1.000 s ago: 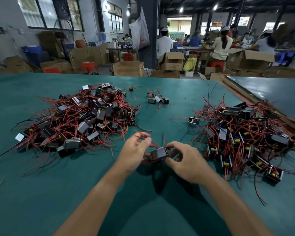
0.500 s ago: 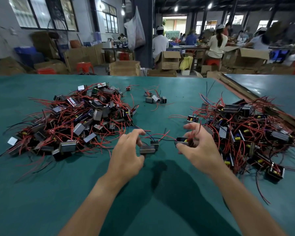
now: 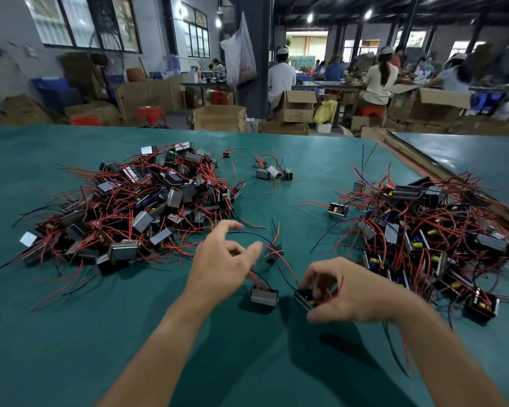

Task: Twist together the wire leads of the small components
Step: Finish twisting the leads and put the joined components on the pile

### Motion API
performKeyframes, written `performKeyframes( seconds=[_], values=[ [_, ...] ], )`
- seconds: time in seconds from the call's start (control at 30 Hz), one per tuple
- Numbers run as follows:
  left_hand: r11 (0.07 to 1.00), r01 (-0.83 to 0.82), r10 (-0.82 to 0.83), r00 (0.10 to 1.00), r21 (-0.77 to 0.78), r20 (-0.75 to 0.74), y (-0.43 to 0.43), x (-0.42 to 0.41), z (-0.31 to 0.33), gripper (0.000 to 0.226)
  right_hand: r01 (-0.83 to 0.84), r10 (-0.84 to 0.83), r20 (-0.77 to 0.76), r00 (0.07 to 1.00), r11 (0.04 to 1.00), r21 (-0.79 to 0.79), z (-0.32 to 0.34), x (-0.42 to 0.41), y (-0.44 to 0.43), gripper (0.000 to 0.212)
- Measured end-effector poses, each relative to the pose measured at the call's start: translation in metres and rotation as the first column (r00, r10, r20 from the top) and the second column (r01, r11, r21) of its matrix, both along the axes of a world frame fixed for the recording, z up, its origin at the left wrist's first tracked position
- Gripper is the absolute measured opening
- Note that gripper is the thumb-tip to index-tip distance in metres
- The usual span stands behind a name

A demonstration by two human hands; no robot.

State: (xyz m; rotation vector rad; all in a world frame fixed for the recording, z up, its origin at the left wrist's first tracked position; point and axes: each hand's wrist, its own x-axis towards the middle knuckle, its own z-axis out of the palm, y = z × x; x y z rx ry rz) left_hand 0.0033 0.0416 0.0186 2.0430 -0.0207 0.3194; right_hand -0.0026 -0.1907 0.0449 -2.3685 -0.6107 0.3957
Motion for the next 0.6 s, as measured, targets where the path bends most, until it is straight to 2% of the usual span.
performKeyframes(
  seconds=[0.1,0.17,0.23,0.3,0.33,0.4,0.5,0.57,0.6],
  values=[
    [0.994,0.019,-0.020,1.000,-0.105,-0.014,0.001,0.003,0.002,0.006,-0.118,0.118,-0.146,0.982,0.993,0.006,0.007,-0.004,-0.004,0.039],
    [0.989,0.039,-0.043,0.999,-0.140,-0.027,0.000,0.003,0.003,0.004,-0.185,0.199,-0.217,0.956,0.979,0.084,0.009,-0.006,-0.006,0.036],
    [0.985,0.068,-0.076,0.996,-0.160,-0.043,-0.003,0.002,0.003,0.009,-0.097,0.163,-0.230,0.959,0.957,0.274,0.008,-0.005,-0.002,0.032],
    [0.986,0.077,-0.086,0.995,-0.145,-0.053,-0.004,0.001,0.004,0.012,0.053,-0.005,-0.130,0.992,0.928,0.370,0.003,0.000,0.005,0.030],
    [0.987,0.080,-0.088,0.995,-0.136,-0.052,-0.005,0.001,0.004,0.014,0.079,-0.070,-0.040,0.997,0.940,0.333,-0.002,0.002,0.009,0.029],
    [0.991,0.075,-0.079,0.996,-0.114,-0.034,-0.007,0.001,0.004,0.015,0.046,-0.061,0.065,0.996,0.976,0.212,-0.011,0.003,0.018,0.025],
    [1.000,0.020,-0.020,0.999,-0.005,0.030,-0.005,0.001,0.002,0.018,0.039,-0.047,0.053,0.998,0.989,0.139,-0.021,0.003,0.021,0.008],
    [0.999,0.019,-0.018,1.000,-0.028,0.011,-0.003,0.000,0.003,0.022,0.052,-0.054,0.009,0.999,0.988,0.147,-0.021,0.004,0.017,0.001],
    [0.998,0.016,-0.017,1.000,-0.062,-0.018,-0.002,0.001,0.004,0.024,0.052,-0.052,-0.001,0.999,0.989,0.137,-0.020,0.005,0.014,0.005]
  ],
)
